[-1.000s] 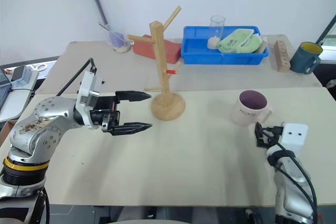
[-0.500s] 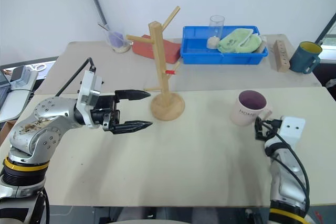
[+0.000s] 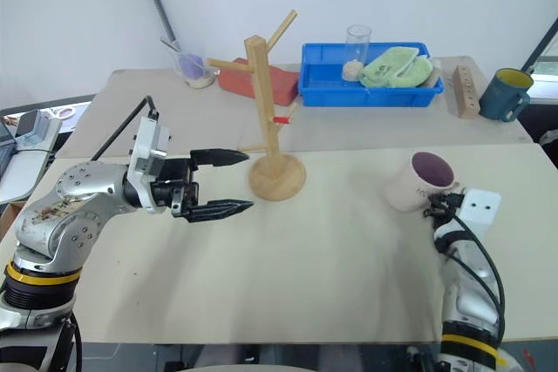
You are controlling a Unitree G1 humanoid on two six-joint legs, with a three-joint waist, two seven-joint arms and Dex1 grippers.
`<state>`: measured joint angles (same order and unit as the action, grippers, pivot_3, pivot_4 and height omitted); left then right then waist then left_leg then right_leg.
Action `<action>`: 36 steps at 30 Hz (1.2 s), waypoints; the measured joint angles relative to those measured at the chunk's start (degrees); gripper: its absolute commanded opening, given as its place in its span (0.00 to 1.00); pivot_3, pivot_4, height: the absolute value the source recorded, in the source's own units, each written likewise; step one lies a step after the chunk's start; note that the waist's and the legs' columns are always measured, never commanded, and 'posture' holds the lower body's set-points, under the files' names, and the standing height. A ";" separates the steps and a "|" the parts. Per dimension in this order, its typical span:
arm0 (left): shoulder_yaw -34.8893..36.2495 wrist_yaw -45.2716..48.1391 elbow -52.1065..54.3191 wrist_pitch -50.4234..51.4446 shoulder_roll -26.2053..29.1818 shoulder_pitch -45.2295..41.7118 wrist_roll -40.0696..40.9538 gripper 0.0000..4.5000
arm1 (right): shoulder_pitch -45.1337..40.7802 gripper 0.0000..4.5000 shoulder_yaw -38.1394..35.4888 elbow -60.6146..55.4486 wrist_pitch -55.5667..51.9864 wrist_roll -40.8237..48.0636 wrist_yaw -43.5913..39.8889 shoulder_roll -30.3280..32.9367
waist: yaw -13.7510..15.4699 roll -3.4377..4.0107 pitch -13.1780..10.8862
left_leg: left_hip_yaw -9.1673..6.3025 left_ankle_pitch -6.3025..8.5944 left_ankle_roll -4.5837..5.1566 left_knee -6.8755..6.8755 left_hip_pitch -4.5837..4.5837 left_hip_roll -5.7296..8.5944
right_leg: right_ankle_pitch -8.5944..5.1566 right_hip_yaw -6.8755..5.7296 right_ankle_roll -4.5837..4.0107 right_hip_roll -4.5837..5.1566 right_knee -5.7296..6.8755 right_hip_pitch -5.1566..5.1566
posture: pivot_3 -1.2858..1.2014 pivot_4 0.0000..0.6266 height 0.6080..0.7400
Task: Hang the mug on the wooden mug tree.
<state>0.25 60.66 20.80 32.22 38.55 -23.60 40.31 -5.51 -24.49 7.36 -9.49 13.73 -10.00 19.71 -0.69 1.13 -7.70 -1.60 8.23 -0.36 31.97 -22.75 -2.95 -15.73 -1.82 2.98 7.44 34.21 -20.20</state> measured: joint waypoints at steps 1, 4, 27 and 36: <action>0.05 -0.11 0.00 -0.02 0.00 0.04 -0.02 1.00 | -0.01 0.01 0.06 -0.12 0.49 0.26 -0.13 -0.01 | 0.00 0.00 0.00 | 0.00 0.00 0.00 0.00 0.00 0.00 | 0.00 0.01 0.00 -0.01 0.00 0.00 | 0.52 0.24 0.79; 0.18 -0.55 -0.01 -0.36 0.00 0.09 -0.44 1.00 | -0.20 0.01 0.24 -0.24 0.73 0.27 -0.20 0.02 | 0.00 0.00 0.00 | 0.02 0.00 -0.01 0.00 0.03 0.01 | 0.00 0.18 0.00 -0.10 0.00 0.01 | 0.52 0.24 0.79; 3.39 -0.15 -0.58 -0.85 2.54 3.77 0.26 1.00 | -23.02 0.01 27.93 -27.02 -0.06 -14.37 -33.61 33.61 | -0.38 -0.40 -0.26 | 0.08 0.25 -0.41 -0.04 0.41 0.01 | -0.05 1.86 -0.09 -0.97 -0.14 -0.17 | 0.52 0.24 0.79; 6.96 -0.88 -0.45 0.65 1.86 3.48 4.63 1.00 | -41.02 0.01 41.81 -9.52 8.24 -20.04 -45.11 26.53 | 0.06 -0.53 -0.32 | 0.09 -0.06 -0.09 -0.10 0.41 -0.02 | 0.03 2.14 -0.02 -1.26 0.00 -0.08 | 0.52 0.24 0.79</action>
<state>7.21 59.79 20.35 32.87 40.41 -20.12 44.94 -46.53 17.32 -2.16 -1.25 -6.31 -55.11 46.24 -0.62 0.61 -8.02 -1.51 8.17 -0.45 31.87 -22.35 -2.96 -15.70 0.32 2.96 6.18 34.21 -20.28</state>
